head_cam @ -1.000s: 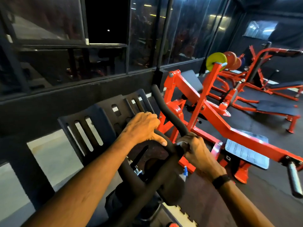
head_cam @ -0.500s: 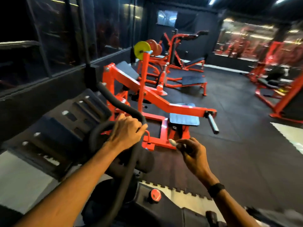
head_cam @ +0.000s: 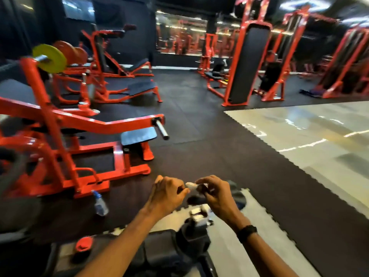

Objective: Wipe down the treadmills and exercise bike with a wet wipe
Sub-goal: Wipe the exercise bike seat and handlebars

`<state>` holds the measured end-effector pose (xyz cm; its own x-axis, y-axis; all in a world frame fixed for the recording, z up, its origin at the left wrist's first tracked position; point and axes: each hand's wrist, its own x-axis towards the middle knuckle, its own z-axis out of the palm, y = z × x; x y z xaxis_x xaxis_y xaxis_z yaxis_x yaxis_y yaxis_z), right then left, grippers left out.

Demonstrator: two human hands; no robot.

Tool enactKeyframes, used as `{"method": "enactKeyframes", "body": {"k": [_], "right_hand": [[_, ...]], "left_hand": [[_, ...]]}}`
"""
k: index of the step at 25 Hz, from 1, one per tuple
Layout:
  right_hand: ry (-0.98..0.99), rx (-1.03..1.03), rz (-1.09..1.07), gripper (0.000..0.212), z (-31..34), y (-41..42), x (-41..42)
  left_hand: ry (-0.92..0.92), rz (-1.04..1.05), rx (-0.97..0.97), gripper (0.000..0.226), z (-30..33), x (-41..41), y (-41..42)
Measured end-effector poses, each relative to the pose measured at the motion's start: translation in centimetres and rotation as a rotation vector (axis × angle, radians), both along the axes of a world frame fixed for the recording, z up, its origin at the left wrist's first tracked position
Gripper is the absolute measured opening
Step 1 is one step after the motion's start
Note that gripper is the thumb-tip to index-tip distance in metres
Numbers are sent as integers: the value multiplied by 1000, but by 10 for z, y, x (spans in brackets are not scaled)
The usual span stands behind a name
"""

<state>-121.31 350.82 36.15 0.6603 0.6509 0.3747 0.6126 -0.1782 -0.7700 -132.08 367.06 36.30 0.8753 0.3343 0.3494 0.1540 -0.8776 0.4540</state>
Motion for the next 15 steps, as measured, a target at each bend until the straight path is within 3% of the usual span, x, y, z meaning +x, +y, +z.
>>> {"method": "enactKeyframes", "body": {"k": [6, 10, 15], "right_hand": [[-45, -58, -197, 18, -14, -162, 114], [-29, -118, -177, 20, -25, -195, 167], [4, -165, -50, 28, -41, -150, 214]], "left_hand": [[97, 69, -171, 5, -65, 92, -116], [144, 270, -177, 29, -86, 125, -133], [308, 508, -129, 56, -107, 152, -101]]}}
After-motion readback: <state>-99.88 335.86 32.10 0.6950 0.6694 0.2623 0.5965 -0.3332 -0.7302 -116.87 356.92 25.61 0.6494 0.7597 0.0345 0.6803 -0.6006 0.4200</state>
